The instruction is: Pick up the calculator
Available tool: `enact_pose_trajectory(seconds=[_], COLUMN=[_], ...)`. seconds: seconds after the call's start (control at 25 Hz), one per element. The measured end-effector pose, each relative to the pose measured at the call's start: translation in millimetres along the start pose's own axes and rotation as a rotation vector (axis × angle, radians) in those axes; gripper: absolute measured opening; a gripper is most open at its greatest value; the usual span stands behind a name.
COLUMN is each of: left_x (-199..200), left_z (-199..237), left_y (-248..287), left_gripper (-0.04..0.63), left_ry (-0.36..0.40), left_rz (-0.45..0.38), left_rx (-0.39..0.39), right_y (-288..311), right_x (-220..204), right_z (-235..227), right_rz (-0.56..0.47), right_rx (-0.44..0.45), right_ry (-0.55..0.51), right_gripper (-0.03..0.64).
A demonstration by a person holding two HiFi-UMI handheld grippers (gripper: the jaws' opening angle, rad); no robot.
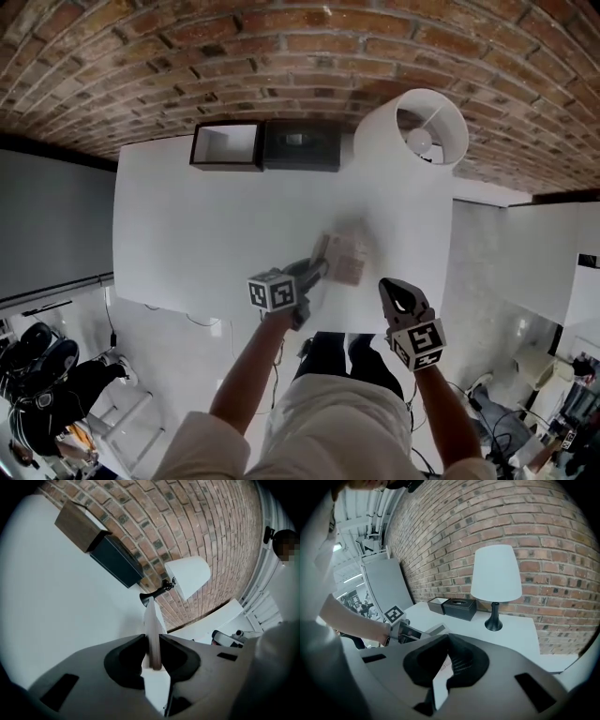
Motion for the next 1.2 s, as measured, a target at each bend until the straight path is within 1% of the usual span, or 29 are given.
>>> enact_pose_trajectory(seconds=[0.16,0.32,0.48,0.68,0.88,1.04,1.2], left_x=[9.0,9.8,-4.7,-23.2,-46.6,-61.9,-79.2], left_z=[-29.3,-57.5,-94.4,-137.7,-180.4,-206.9,-230.3], left_y=[-22.7,-49.7,-73.0,-103.2,-126.0,-137.3,-148.0], left_gripper=[0.094,0.094,0.094,0.094,0.095,0.095,0.094], left_ry=[-0.009,-0.022,-0.076,-0.108,-0.152,-0.138,-0.136], left_rz=[-0.071,-0.150,-0.225,-0.335,-0.430,-0.478,-0.521], left_rx=[0.014,0.061,0.052,0.077,0.077,0.094,0.093], right_y=[-21.4,-52.4,-91.7,-136.5,-180.6,-208.4,-231.7], right_x=[15.5,26.5,30.4,35.2,39.3,44.7,46.2], right_z=[-1.0,-4.1,-4.8,-6.8,-5.4,-9.0,-8.7], right_rz=[-0.028,-0.047,-0.067,-0.111,-0.151,-0.182,-0.212], right_rx=[-0.008,-0.022,-0.016,-0.001,0.032,0.058,0.087], right_ry=[-0.017,-0.028,-0.030,-0.060,-0.087,-0.111,-0.137], right_gripper=[0.012,0.012,0.012,0.012,0.012,0.011,0.011])
Point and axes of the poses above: the fingertips, and each gripper's own axes: y forward along the fingers, z to its left, x out of its top, the point moved 3 cm from there along -y, backward along the fingers, and after that the axes turned 5 degrees about -z, right-handed, at the moved point
